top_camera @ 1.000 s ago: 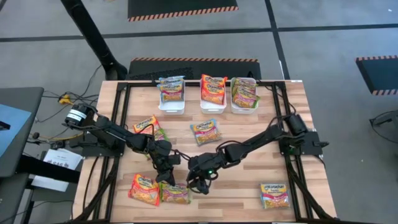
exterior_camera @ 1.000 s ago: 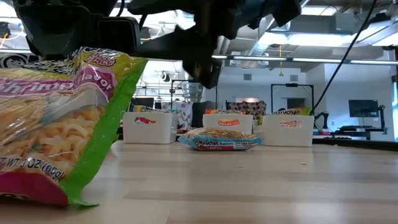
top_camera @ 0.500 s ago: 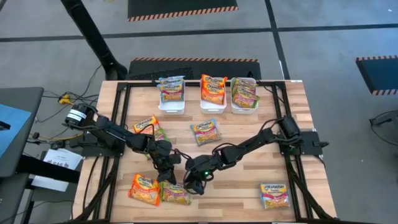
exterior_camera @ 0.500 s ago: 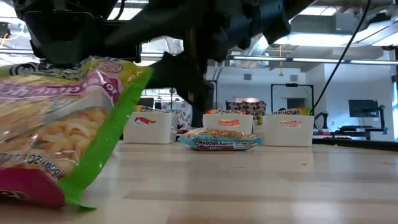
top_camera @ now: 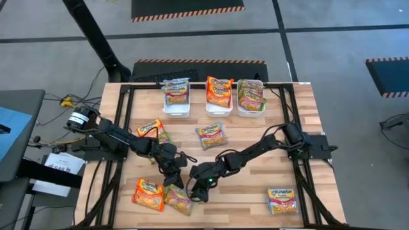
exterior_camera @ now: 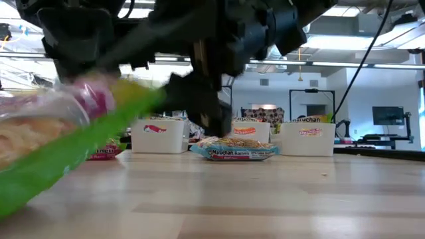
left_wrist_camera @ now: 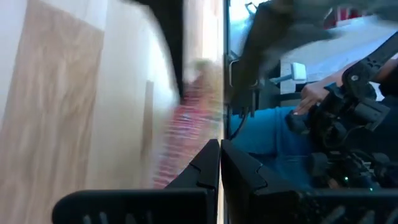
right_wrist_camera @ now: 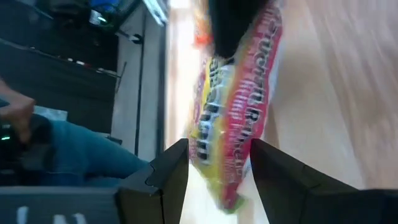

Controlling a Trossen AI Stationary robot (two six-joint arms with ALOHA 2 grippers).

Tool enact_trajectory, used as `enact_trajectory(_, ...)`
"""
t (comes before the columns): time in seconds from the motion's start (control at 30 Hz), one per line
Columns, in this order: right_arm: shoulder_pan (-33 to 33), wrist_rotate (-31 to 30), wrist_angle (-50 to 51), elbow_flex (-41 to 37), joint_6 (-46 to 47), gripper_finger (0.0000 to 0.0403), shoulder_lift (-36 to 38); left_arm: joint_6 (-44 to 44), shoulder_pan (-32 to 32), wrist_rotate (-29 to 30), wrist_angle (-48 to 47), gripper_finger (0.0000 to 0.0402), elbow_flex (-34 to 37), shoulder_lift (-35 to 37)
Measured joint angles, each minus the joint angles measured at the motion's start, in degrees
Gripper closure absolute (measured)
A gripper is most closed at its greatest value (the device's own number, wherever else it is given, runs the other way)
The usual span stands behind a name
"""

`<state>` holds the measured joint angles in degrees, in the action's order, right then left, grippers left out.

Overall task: Sort Maruchan noodles
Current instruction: Put the green noodle pack into the right white bin

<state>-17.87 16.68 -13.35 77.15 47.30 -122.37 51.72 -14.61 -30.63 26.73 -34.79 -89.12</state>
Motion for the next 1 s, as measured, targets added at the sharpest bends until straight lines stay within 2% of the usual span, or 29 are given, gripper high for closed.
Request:
enact_trajectory(0.13, 0.02, -0.02, 0.64, 0.02, 0.88, 0.0211, -0.04, -0.73, 0.02, 0.04, -0.23, 0.0401, -1.35, 0.0)
enact_trajectory(0.23, 0.02, -0.02, 2.32, -0.01, 1.36, 0.0238, -0.04, -0.94, 0.04, 0.04, -0.14, 0.0401, -2.11, 0.0)
enact_trajectory(0.47, 0.0, 0.28, 4.47, 0.46, 3.94, 0.0379, -1.75, -0.93, 1.07, -0.1, -0.2, 0.0401, -2.23, 0.0)
enact_trajectory(0.5, -0.04, 0.93, 4.6, 0.84, 3.94, 0.0389, -1.88, -0.95, 1.36, -0.22, -0.22, 0.0401, -2.24, 0.0)
enact_trajectory(0.6, -0.1, 0.7, 5.33, 1.46, 4.12, 0.0391, -1.55, -0.93, 2.16, -2.72, -0.43, 0.0401, -2.25, 0.0)
enact_trajectory(0.8, 0.41, -0.2, 15.32, 1.81, 1.69, 0.0398, 0.41, -0.95, 2.46, -5.66, -0.56, 0.0401, -2.25, 0.0)
enact_trajectory(1.0, 0.39, -2.93, 31.33, 3.42, -3.79, 0.0398, 5.36, -1.7, 2.7, -5.51, -0.04, 0.0401, -2.25, 0.0)
